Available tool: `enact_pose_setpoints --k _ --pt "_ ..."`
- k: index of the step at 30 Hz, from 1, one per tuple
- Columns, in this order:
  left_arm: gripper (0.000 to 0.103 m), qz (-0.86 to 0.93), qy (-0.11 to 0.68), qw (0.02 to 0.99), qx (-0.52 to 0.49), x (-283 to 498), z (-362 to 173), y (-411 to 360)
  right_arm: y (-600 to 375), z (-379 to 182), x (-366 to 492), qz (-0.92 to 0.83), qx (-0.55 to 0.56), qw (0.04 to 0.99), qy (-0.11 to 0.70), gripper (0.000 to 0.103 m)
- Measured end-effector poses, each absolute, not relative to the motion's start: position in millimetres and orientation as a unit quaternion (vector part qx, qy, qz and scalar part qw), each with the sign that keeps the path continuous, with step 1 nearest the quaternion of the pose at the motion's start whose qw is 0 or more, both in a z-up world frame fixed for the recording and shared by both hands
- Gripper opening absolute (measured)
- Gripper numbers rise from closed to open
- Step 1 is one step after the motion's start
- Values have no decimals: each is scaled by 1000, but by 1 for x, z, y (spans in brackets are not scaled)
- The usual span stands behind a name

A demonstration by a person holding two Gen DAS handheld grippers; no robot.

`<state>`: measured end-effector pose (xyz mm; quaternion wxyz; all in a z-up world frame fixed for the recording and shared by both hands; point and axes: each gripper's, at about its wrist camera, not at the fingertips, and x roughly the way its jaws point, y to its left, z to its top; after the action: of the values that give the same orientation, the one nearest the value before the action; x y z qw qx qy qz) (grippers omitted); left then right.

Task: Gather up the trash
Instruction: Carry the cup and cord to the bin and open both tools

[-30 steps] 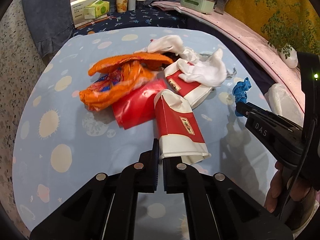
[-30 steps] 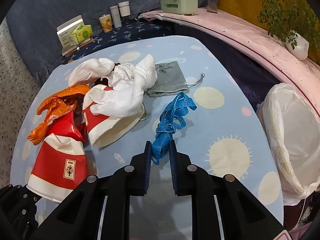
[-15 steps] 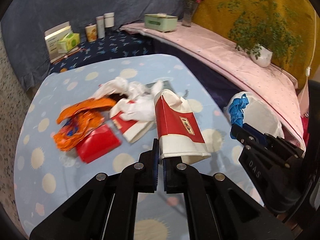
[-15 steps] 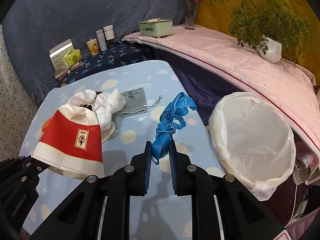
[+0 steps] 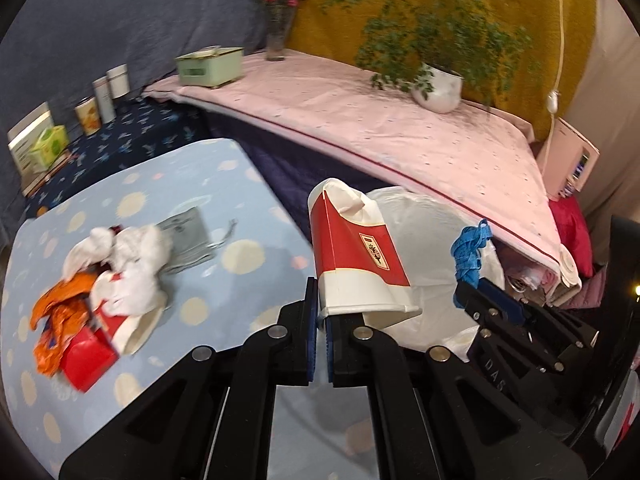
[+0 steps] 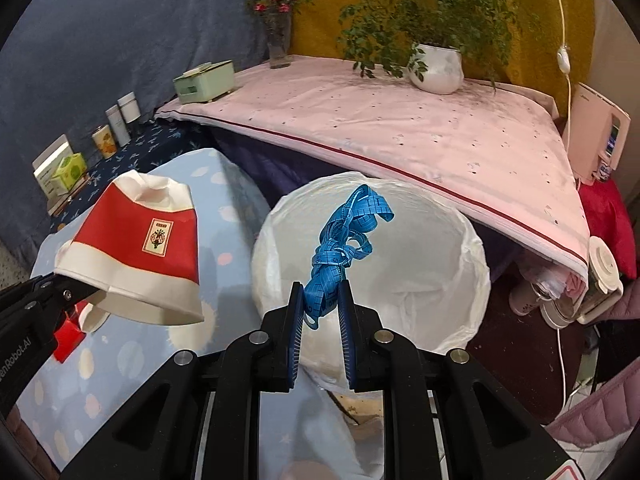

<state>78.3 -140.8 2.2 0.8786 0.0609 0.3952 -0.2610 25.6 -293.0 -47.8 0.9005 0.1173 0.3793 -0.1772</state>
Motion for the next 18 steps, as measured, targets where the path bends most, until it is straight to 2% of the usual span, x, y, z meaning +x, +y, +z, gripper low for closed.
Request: enact_pose_setpoints --k 14,15,16,18 --pt "5 -313 408 855 70 106 -16 -214 -344 -64 31 -218 143 886 383 18" --pt "11 -311 408 855 72 107 -17 -216 -345 -63 32 -220 142 887 381 19" --pt "24 -308 409 856 73 108 -18 -217 -345 -63 32 -223 141 886 381 22" --pt "41 -300 410 858 71 112 -18 -216 -346 -61 32 -226 141 886 378 28"
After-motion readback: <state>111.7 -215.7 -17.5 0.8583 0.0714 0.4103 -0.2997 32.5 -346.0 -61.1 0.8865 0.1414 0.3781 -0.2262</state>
